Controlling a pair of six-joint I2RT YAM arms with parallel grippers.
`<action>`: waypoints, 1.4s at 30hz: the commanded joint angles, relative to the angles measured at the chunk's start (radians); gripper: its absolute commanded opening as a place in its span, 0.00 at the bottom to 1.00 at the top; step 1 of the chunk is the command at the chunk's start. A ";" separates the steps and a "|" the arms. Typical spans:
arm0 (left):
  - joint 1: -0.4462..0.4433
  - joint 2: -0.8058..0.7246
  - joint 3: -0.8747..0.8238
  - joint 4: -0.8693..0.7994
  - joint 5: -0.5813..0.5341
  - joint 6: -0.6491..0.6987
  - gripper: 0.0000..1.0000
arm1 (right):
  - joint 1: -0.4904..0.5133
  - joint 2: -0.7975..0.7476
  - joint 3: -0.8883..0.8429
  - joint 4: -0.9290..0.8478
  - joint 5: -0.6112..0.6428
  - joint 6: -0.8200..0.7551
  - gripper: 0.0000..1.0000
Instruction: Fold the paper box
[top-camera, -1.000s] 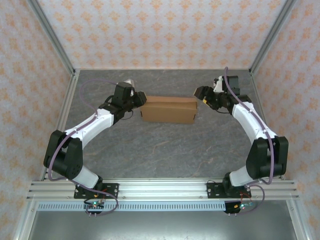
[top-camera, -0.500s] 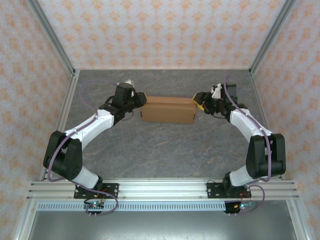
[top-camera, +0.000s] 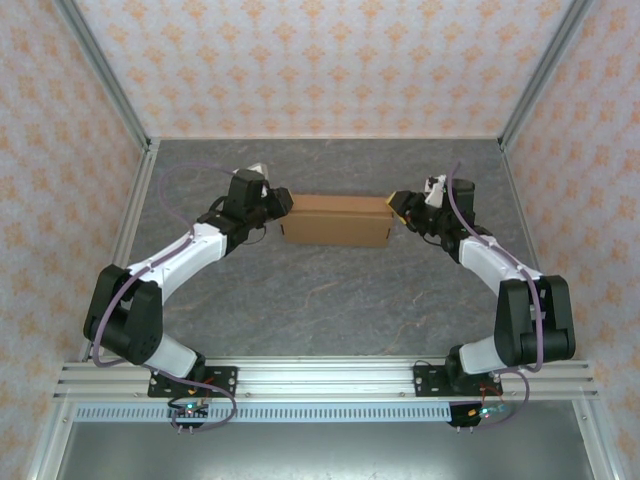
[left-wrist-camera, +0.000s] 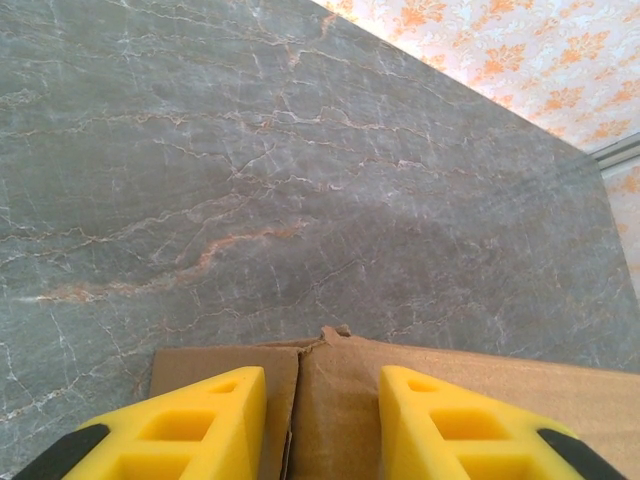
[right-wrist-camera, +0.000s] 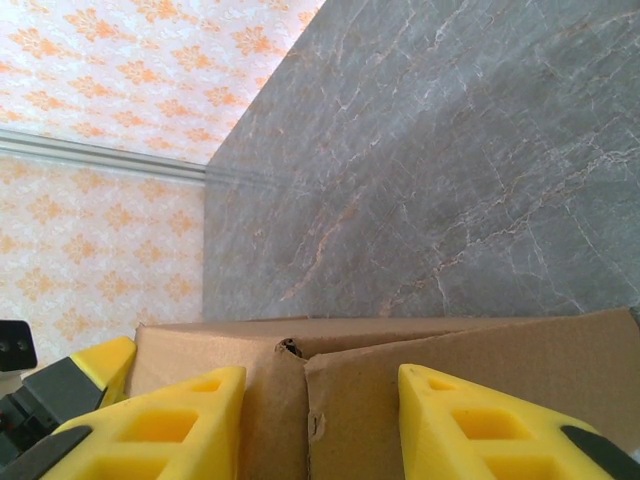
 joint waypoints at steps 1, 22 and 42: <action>-0.004 0.003 -0.057 -0.075 0.015 -0.012 0.36 | -0.004 0.001 -0.046 0.030 0.049 0.003 0.39; 0.033 -0.046 -0.092 -0.045 0.148 -0.022 0.61 | 0.009 0.013 -0.066 0.056 0.084 0.001 0.37; 0.061 -0.007 -0.243 0.083 0.175 -0.051 0.25 | 0.015 0.040 0.011 -0.035 0.048 -0.039 0.43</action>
